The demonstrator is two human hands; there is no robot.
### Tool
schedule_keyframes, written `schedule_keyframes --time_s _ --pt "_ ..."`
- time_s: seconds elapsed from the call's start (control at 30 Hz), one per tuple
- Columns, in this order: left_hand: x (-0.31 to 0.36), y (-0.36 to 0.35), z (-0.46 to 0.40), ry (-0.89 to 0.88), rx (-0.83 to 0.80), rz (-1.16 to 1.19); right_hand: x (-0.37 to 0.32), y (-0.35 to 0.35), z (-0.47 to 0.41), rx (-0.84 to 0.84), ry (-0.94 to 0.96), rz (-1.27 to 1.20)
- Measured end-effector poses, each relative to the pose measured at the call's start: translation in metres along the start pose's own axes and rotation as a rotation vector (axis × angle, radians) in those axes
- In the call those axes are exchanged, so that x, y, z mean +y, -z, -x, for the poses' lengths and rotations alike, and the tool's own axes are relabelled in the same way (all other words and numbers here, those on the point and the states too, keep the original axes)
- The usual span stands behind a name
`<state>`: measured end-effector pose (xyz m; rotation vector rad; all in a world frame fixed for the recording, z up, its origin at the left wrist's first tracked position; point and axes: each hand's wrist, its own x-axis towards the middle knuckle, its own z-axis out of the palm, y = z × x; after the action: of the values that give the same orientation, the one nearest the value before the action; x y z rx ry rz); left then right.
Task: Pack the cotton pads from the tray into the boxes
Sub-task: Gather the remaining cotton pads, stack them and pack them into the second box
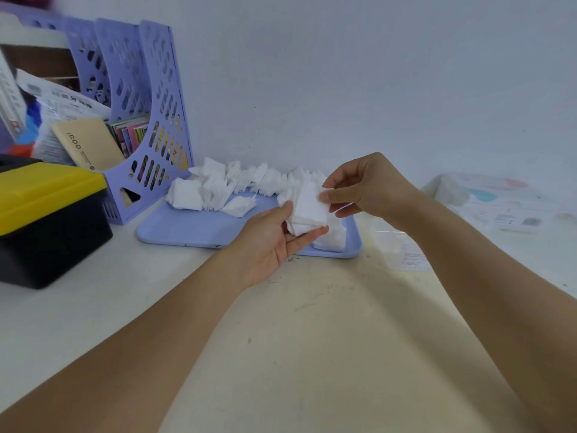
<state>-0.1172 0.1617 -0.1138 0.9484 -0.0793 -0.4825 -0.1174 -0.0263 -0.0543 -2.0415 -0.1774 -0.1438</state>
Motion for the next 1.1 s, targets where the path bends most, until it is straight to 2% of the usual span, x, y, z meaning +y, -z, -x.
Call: schedule_keyframes --time_s 0.17,0.33,0.47,0.57,0.73,1.1 --pt "-0.001 0.001 0.0 0.008 0.002 -0.023 0.0 0.004 -0.001 -0.044 -0.033 0.016" --pt "0.0 0.001 0.001 0.008 -0.032 -0.03 0.003 -0.003 -0.003 -0.019 0.009 0.116" --pt "0.001 0.002 0.003 0.014 -0.064 -0.042 0.005 -0.011 -0.003 -0.195 0.086 0.248" --pt "0.003 0.004 0.004 0.03 -0.11 -0.025 0.009 -0.013 -0.003 -0.18 0.128 0.197" --pt "0.003 0.002 0.005 -0.04 -0.114 -0.16 0.009 -0.007 -0.004 -0.099 0.135 0.084" --pt "0.004 0.004 0.004 -0.017 -0.105 -0.138 0.002 0.015 -0.002 -0.115 0.202 -0.092"
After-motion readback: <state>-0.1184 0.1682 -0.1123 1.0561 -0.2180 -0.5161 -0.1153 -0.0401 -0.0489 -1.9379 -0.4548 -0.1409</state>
